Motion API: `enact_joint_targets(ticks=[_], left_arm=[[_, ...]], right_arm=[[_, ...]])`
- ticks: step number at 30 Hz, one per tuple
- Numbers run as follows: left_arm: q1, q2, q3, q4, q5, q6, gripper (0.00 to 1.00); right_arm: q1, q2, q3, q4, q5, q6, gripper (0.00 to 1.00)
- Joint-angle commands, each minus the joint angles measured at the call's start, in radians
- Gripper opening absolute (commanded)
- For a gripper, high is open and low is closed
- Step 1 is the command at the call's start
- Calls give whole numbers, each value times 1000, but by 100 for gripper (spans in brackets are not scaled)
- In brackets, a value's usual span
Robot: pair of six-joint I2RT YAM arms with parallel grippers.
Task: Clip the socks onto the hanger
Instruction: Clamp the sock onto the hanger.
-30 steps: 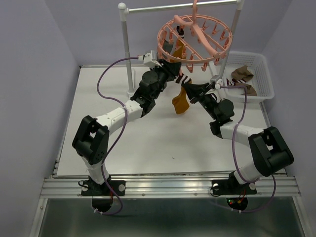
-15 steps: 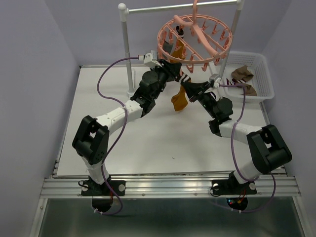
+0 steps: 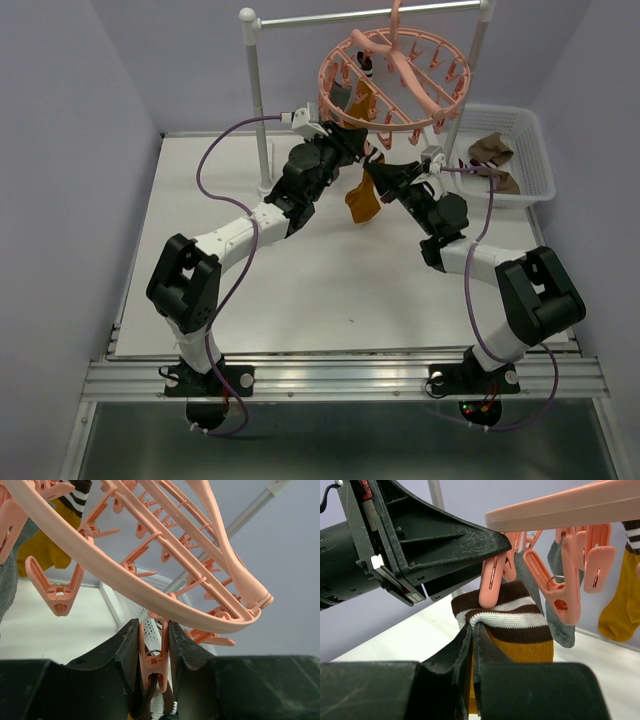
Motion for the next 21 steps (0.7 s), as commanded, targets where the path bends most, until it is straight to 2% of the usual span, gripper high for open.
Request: enact_joint_targets(ticks=[1, 4, 5, 6, 7, 8, 10, 13, 15, 18, 20, 21], left_arm=[[7, -43, 67, 52, -39, -25, 0], [7, -41, 68, 52, -40, -27, 0], [7, -41, 67, 52, -45, -27, 6], [7, -41, 68, 52, -46, -27, 18], [7, -41, 68, 52, -46, -25, 47], [7, -41, 68, 52, -49, -25, 59], [7, -41, 67, 52, -46, -22, 76], [7, -41, 68, 53, -46, -19, 87], [7, -41, 68, 53, -49, -21, 89], [7, -44, 68, 55, -48, -14, 94], [7, -46, 71, 58, -51, -4, 95], [7, -46, 73, 58, -54, -1, 95]], right_arm=[[6, 17, 52, 159, -7, 5, 6], [6, 18, 52, 164, -7, 5, 6], [6, 17, 50, 165, -6, 2, 6], [6, 15, 50, 162, -6, 2, 7], [6, 14, 50, 161, -6, -1, 8], [6, 12, 49, 158, -6, -1, 8], [6, 11, 49, 158, -4, -1, 11], [6, 5, 50, 159, 2, 2, 13], [6, 3, 52, 155, 2, 2, 14], [6, -8, 50, 139, 3, 2, 24], [6, -23, 50, 107, 2, 5, 36], [6, -31, 49, 90, 2, 3, 48]])
